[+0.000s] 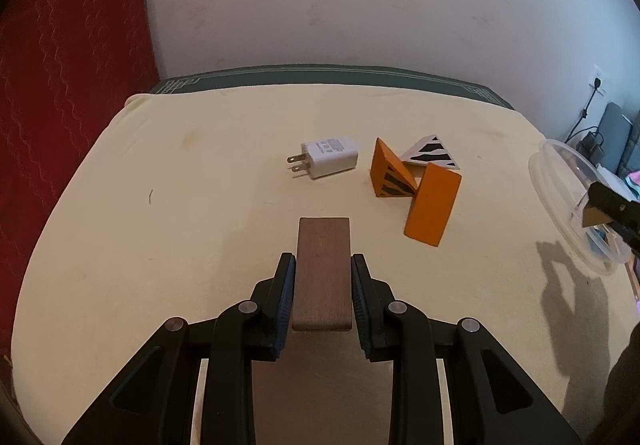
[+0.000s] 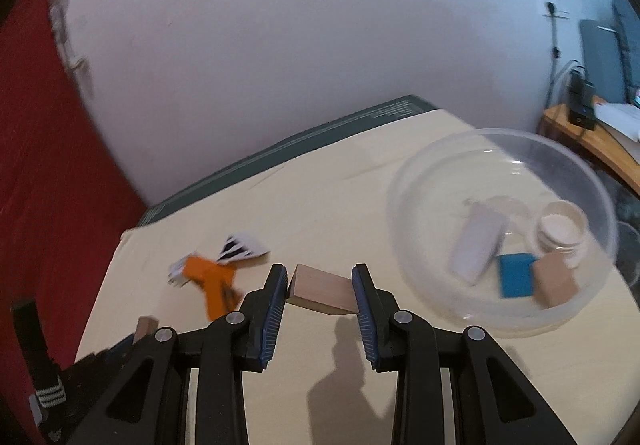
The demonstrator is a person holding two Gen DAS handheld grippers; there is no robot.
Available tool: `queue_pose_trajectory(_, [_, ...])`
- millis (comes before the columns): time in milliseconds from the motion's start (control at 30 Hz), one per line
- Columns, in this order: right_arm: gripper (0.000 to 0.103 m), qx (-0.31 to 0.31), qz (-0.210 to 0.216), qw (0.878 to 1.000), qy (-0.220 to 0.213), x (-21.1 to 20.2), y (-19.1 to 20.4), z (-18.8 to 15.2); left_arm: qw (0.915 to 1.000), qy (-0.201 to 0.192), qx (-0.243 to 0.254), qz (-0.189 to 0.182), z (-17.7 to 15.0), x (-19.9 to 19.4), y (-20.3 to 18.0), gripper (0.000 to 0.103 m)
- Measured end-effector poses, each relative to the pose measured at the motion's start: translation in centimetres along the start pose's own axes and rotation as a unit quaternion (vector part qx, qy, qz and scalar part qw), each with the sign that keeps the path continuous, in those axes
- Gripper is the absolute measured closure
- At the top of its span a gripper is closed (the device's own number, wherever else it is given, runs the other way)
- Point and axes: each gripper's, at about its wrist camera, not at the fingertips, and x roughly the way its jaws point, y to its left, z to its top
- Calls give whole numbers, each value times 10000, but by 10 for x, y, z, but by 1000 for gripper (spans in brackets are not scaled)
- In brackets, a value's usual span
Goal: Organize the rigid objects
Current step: 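Release the beige block into the bowl with the right gripper while the left holds the brown block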
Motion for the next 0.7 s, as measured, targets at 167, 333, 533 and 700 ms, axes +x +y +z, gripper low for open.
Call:
queue_pose_trajectory(167, [67,255,-286,9991,-200,-9,-27,12,10000,11,23,12,0,-2,-5,75])
queue_pose_trajectory(333, [65,452,-571,9969,-311,-11,-53,21,10000,52,45,14,-1,-2,-10,75])
queue_pose_trajectory(533, [36,740,-804,9933,-390,-12,-80,26,10000,61,72,0,-1,-4,-18,75])
queue_pose_trajectory(700, [36,912,-1027,9895,-459,-21,-97,24,9999,73,111,-27,0,-5,-27,75])
